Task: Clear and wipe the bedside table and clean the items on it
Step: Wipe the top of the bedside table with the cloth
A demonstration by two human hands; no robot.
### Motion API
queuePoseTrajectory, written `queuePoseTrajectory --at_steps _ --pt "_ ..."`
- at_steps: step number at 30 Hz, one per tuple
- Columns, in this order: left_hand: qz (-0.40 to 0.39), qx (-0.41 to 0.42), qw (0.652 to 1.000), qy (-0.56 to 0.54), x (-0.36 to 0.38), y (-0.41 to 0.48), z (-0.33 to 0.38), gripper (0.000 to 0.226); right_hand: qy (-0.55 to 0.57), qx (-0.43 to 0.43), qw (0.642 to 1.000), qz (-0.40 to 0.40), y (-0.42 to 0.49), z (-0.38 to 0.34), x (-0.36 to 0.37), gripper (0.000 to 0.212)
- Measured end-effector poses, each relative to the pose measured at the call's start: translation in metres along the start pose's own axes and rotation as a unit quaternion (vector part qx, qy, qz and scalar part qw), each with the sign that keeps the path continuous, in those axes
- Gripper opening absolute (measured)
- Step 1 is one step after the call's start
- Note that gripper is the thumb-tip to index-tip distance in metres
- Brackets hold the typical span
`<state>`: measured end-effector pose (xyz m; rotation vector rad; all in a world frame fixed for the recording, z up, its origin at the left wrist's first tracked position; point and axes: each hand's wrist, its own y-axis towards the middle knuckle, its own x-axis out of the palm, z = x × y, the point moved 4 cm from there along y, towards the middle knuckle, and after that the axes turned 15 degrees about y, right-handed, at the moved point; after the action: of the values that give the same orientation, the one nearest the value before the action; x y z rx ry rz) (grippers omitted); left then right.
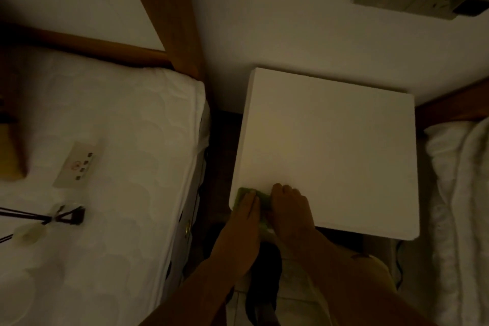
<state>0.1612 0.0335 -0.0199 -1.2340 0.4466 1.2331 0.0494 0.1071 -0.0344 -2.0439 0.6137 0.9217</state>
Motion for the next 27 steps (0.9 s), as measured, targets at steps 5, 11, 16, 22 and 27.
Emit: queuePoseTrajectory --at_steps 5,11,16,22,27 --pt "0.03 -0.058 0.992 -0.112 -0.015 0.003 -0.002 0.057 0.055 -0.03 0.993 -0.1 -0.011 -0.008 0.019 0.014" --pt "0.008 -0.092 0.944 -0.317 -0.015 -0.023 -0.018 0.073 0.223 0.031 0.951 -0.214 -0.026 -0.042 0.012 0.011" --pt "0.003 -0.193 0.851 -0.488 -0.012 -0.063 -0.046 0.071 0.263 -0.012 0.913 -0.311 -0.04 -0.085 0.002 0.037" --pt "0.052 -0.237 0.795 -0.557 -0.017 -0.126 -0.084 0.024 0.333 -0.047 0.862 -0.379 -0.06 -0.146 0.007 0.019" --pt "0.114 -0.254 0.76 -0.587 -0.033 -0.183 -0.106 0.038 0.19 -0.176 0.903 -0.343 -0.081 -0.199 0.029 0.03"
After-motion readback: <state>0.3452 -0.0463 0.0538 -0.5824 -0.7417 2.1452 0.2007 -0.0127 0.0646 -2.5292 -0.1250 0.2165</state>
